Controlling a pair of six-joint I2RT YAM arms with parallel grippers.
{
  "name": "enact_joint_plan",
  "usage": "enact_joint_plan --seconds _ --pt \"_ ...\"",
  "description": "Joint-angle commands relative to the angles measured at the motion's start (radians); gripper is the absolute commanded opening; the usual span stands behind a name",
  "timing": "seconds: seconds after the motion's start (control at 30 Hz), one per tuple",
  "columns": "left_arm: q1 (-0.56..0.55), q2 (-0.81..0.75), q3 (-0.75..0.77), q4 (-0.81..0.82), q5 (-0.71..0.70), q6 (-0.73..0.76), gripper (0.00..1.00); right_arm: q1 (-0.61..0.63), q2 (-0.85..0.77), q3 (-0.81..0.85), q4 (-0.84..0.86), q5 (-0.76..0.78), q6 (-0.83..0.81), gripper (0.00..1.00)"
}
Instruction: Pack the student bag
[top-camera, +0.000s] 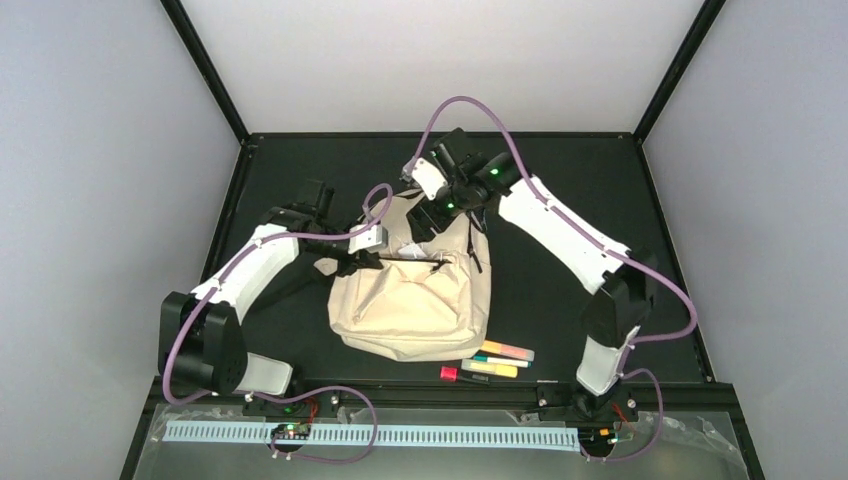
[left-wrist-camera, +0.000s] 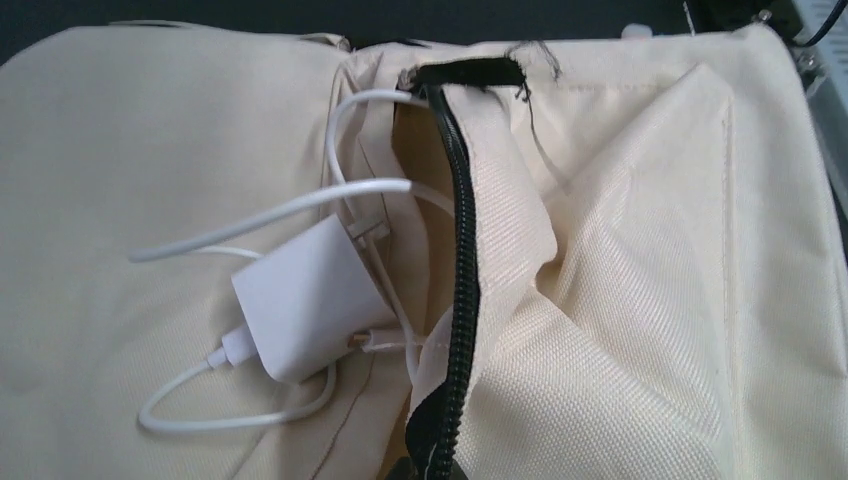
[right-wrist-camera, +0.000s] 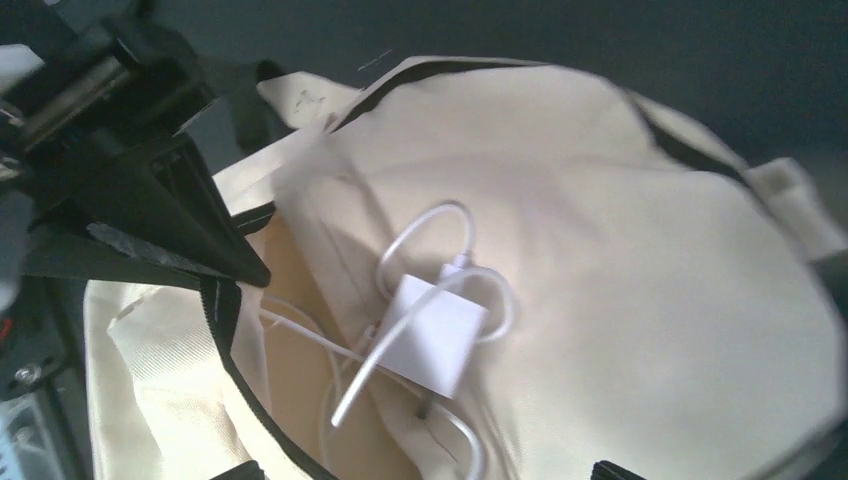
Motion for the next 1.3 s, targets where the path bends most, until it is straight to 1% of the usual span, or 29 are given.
enact_joint_plan --seconds 0.0,0.03,0.07,0.1,0.13,0.17,0.27,0.3,0.33,0.4,0.43,0.5,0.57,0.6,0.63,0.67,0.73,0.77,0.8,0.83,0.87,0.9,0.93,1.03,1.07,1.1,1.13,1.17,1.27 --pt "0.008 -0.011 0.001 0.000 -0.057 0.012 0.08 -0.014 -0.088 -0.043 -0.012 0.197 0.044 0.87" --pt "0.008 -0.008 0.017 -0.019 -0.065 0.012 0.14 -0.015 -0.107 -0.061 -0.006 0.216 0.061 0.87" --pt "0.008 -0.006 0.041 -0.044 -0.073 0.013 0.24 -0.016 -0.125 -0.085 0.001 0.238 0.081 0.87" --pt "0.008 0.000 0.069 -0.075 -0.078 0.013 0.39 -0.017 -0.148 -0.110 0.010 0.257 0.103 0.87" --pt "0.007 0.004 0.106 -0.111 -0.086 0.009 0.52 -0.019 -0.171 -0.143 0.022 0.275 0.127 0.87" --pt "0.008 0.008 0.146 -0.148 -0.096 0.003 0.62 -0.020 -0.196 -0.178 0.034 0.296 0.155 0.87" --pt "0.011 0.013 0.288 -0.247 -0.105 -0.017 0.81 -0.019 -0.277 -0.316 0.063 0.309 0.240 0.86" --pt "0.015 0.018 0.327 -0.240 -0.103 -0.046 0.90 -0.019 -0.300 -0.364 0.067 0.304 0.268 0.85" --pt "0.022 0.029 0.359 -0.206 -0.106 -0.103 0.97 -0.019 -0.325 -0.413 0.076 0.295 0.296 0.84" --pt "0.036 0.086 0.406 -0.100 -0.109 -0.261 0.99 -0.018 -0.383 -0.518 0.114 0.272 0.357 0.84" --pt "0.037 0.134 0.422 -0.052 -0.109 -0.310 0.99 -0.018 -0.408 -0.573 0.143 0.251 0.387 0.84" --pt "0.035 0.273 0.500 -0.025 -0.141 -0.411 0.99 -0.019 -0.435 -0.669 0.193 0.180 0.440 0.84" --pt "0.035 0.438 0.643 -0.079 -0.192 -0.493 0.99 -0.019 -0.434 -0.742 0.239 0.076 0.483 0.87" --pt "0.036 0.525 0.736 -0.130 -0.227 -0.530 0.99 -0.019 -0.430 -0.776 0.275 0.011 0.501 0.93" --pt "0.037 0.611 0.817 -0.172 -0.254 -0.553 0.99 -0.018 -0.425 -0.809 0.311 -0.035 0.528 0.97" --pt "0.036 0.687 0.884 -0.205 -0.276 -0.566 0.99 -0.019 -0.421 -0.836 0.341 -0.060 0.541 0.98" --pt "0.031 0.794 0.955 -0.237 -0.295 -0.566 0.99 -0.021 -0.400 -0.864 0.374 -0.057 0.538 0.98" --pt "0.023 0.831 0.959 -0.235 -0.306 -0.559 0.99 -0.023 -0.382 -0.870 0.380 -0.047 0.533 0.96" --pt "0.016 0.844 0.952 -0.226 -0.324 -0.555 0.99 -0.030 -0.365 -0.870 0.382 -0.045 0.524 0.91" --pt "0.011 0.852 0.938 -0.213 -0.343 -0.553 0.99 -0.034 -0.349 -0.869 0.385 -0.047 0.519 0.82" --pt "0.008 0.851 0.921 -0.193 -0.349 -0.552 0.98 -0.040 -0.332 -0.868 0.390 -0.048 0.514 0.71" --pt "0.008 0.846 0.900 -0.180 -0.344 -0.551 0.94 -0.047 -0.325 -0.866 0.399 -0.045 0.510 0.59" --pt "0.007 0.838 0.880 -0.169 -0.340 -0.548 0.86 -0.058 -0.320 -0.864 0.416 -0.039 0.505 0.47" --pt "0.018 0.804 0.825 -0.158 -0.325 -0.535 0.48 -0.128 -0.286 -0.835 0.475 -0.013 0.482 0.10" --pt "0.025 0.787 0.809 -0.155 -0.319 -0.533 0.37 -0.150 -0.259 -0.809 0.489 -0.014 0.474 0.02" --pt "0.038 0.767 0.790 -0.149 -0.315 -0.533 0.22 -0.166 -0.230 -0.777 0.501 -0.018 0.463 0.01" --pt "0.055 0.743 0.767 -0.135 -0.315 -0.542 0.09 -0.175 -0.194 -0.737 0.509 -0.014 0.449 0.01" --pt "0.074 0.715 0.734 -0.111 -0.319 -0.553 0.02 -0.180 -0.155 -0.690 0.517 -0.008 0.436 0.01" --pt "0.150 0.611 0.622 -0.036 -0.318 -0.584 0.02 -0.206 -0.034 -0.518 0.512 0.015 0.397 0.01"
